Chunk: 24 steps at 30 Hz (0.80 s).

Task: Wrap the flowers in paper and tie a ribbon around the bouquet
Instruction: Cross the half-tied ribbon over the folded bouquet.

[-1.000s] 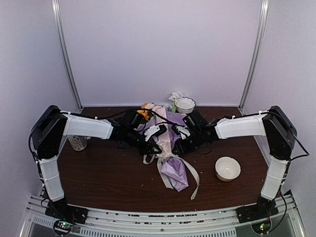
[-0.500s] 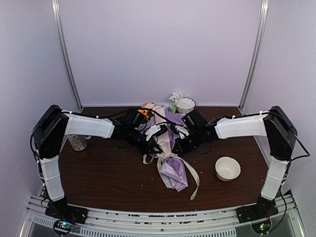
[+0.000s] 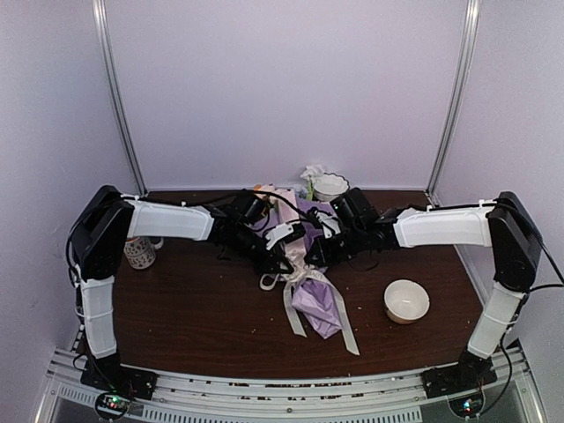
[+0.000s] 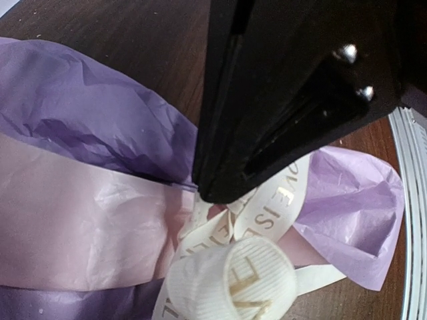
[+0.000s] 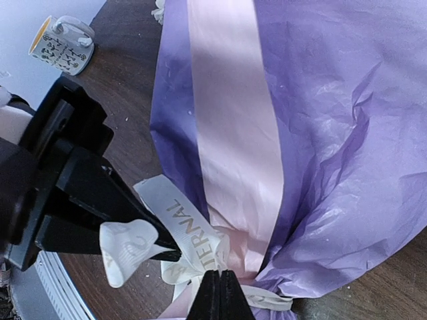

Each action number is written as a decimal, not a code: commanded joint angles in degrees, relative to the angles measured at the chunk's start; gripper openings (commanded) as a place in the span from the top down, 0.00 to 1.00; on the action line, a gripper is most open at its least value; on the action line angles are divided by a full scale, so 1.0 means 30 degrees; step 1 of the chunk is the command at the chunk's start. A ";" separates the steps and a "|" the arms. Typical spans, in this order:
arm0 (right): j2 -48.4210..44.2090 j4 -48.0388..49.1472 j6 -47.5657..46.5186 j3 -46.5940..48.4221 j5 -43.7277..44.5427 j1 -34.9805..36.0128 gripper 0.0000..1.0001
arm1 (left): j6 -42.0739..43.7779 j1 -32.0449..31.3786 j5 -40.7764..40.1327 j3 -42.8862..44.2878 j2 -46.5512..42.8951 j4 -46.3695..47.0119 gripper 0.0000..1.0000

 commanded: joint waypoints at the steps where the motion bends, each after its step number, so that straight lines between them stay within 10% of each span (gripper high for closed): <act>1: -0.0840 0.1932 0.1464 -0.0909 -0.0102 -0.0201 1.00 | 0.1040 -0.0056 -0.0189 0.1269 0.1015 -0.1568 0.91; 9: -0.0645 0.3368 0.2690 -0.1881 -0.0724 -0.0527 1.00 | 0.0919 -0.0324 -0.3230 0.0923 0.0294 -0.0664 0.67; 24: -0.0556 0.4159 0.3143 -0.2180 -0.1304 -0.0677 1.00 | -0.0890 -0.0806 -0.7891 -0.0718 -0.1402 0.1756 0.54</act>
